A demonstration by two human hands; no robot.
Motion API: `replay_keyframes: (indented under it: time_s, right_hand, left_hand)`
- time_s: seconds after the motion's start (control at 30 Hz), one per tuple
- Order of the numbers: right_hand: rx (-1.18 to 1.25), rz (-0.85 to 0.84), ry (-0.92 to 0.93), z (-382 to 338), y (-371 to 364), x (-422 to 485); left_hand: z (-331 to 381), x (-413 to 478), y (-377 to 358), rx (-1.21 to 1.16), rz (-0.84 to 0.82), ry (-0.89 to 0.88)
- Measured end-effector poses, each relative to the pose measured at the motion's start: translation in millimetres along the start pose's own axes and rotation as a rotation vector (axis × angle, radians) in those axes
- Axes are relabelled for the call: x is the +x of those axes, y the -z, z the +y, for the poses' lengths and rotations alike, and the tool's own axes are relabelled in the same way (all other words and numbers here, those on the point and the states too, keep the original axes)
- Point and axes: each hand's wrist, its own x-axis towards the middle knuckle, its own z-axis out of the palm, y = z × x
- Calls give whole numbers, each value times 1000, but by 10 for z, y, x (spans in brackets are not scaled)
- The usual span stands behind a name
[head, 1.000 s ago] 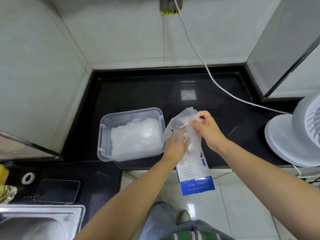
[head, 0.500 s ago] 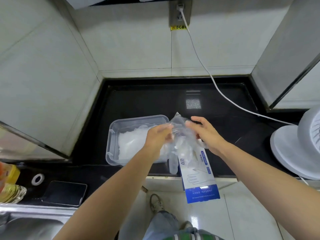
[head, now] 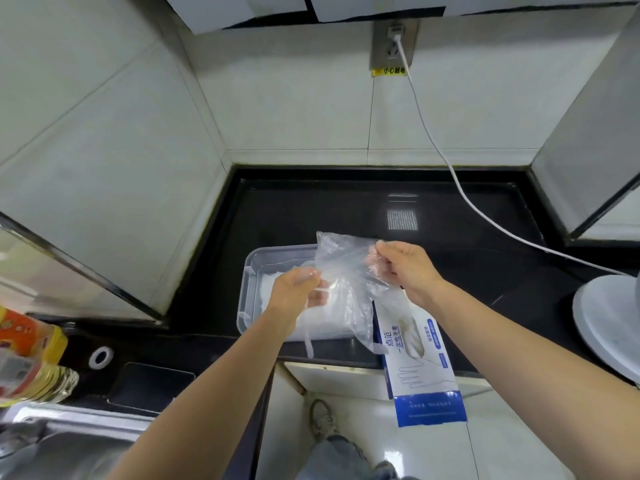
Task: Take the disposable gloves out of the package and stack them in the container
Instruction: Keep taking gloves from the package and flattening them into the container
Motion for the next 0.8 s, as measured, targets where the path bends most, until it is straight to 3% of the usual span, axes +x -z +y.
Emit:
replay_keyframes:
  time_s: [0.13,0.27,0.33,0.43,0.53,0.63,0.73,0.8]
  right_hand:
    - [-101,9,63,-40,-138,18]
    - [-383,-84,204,-54,-232,115]
    - [-474,-193,209,-74,-273,155]
    - [-449,-309,193,-167,-390,150]
    - [-461,-382,84,-198,-385,187]
    - [-618,-489,-67,-136,-258,251]
    - [-485,-275,-71,-127,-236,317]
    - [-419,-105,25,-125,-289,381]
  left_hand:
    - [97,37,104,312,-2,81]
    - [123,125,123,408,160,-260]
    - [191,155,59,465,46,-338]
    - [280,205,-8,761,-159,-221]
    - [244,254,55,524,-169,-174]
    - [171,305,222,396,-22,-129]
    - [76,391,383,415,34,-122]
    - [5,451,416,397,103,-88]
